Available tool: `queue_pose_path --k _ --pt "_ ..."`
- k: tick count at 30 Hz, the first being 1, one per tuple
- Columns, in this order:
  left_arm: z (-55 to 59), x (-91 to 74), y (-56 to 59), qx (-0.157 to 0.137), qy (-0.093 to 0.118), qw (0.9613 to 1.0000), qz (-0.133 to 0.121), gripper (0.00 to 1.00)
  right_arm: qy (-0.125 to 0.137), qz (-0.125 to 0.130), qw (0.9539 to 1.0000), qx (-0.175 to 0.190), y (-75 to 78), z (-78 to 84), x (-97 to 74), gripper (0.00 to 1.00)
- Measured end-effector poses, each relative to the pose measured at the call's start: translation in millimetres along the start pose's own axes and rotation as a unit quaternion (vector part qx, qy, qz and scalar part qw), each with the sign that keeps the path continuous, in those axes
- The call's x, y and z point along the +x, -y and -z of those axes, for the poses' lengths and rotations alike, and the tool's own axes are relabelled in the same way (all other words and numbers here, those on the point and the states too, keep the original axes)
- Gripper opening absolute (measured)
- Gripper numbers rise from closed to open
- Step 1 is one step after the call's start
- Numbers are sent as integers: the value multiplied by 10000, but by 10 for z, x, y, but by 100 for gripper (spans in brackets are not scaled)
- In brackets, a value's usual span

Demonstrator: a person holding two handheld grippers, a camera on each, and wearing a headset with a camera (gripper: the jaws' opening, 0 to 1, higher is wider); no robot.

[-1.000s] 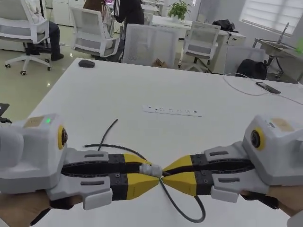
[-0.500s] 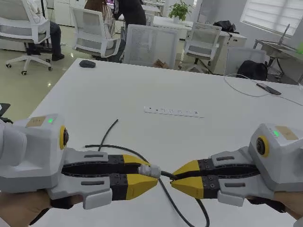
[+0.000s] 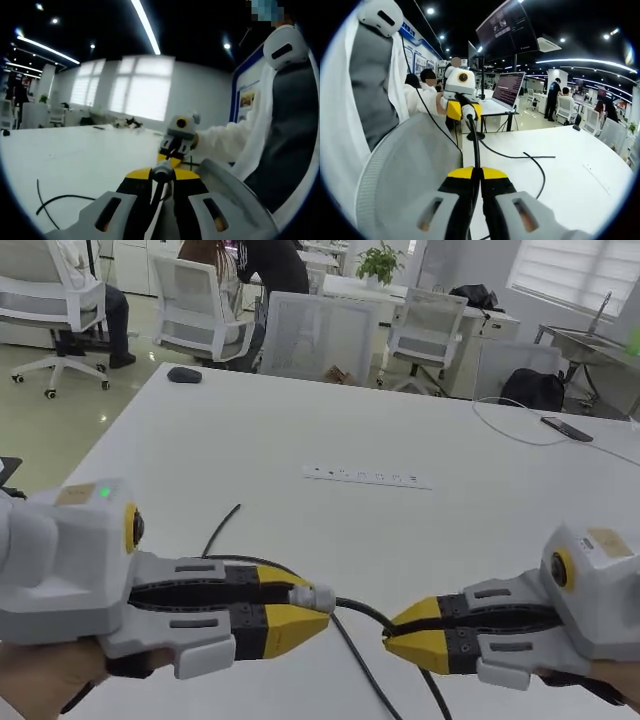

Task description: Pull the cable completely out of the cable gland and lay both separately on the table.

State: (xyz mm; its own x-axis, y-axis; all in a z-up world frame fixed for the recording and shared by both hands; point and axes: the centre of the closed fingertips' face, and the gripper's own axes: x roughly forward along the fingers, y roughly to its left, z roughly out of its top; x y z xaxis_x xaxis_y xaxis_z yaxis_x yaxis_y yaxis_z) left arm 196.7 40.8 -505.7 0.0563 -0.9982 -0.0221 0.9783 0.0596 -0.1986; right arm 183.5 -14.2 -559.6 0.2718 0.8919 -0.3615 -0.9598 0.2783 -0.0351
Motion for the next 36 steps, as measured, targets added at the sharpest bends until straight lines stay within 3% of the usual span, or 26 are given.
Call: queue_pose_path --k 5,9,15,24,28,32,36 --pt "-88 -23 -14 35 259 9997 -31 16 -235 149 9996 111 66 183 -77 4" --pt "-141 -43 -43 -138 439 9989 -39 16 -355 268 9987 236 116 312 -131 4" --pt "-121 -30 -52 -217 394 9990 -68 16 -369 312 9984 302 124 334 -122 4" --pt "-111 -38 -97 -315 392 9986 -179 16 -623 309 9972 288 145 325 -87 5" --pt "-136 -55 -126 -377 473 9979 -234 16 -581 328 9976 198 161 168 -74 15" --pt "-104 -29 -108 -354 387 9984 -225 16 -210 319 9992 133 188 -104 -24 20" --pt "-77 -14 -88 -328 317 9988 -186 16 173 132 9998 18 122 -425 81 21"
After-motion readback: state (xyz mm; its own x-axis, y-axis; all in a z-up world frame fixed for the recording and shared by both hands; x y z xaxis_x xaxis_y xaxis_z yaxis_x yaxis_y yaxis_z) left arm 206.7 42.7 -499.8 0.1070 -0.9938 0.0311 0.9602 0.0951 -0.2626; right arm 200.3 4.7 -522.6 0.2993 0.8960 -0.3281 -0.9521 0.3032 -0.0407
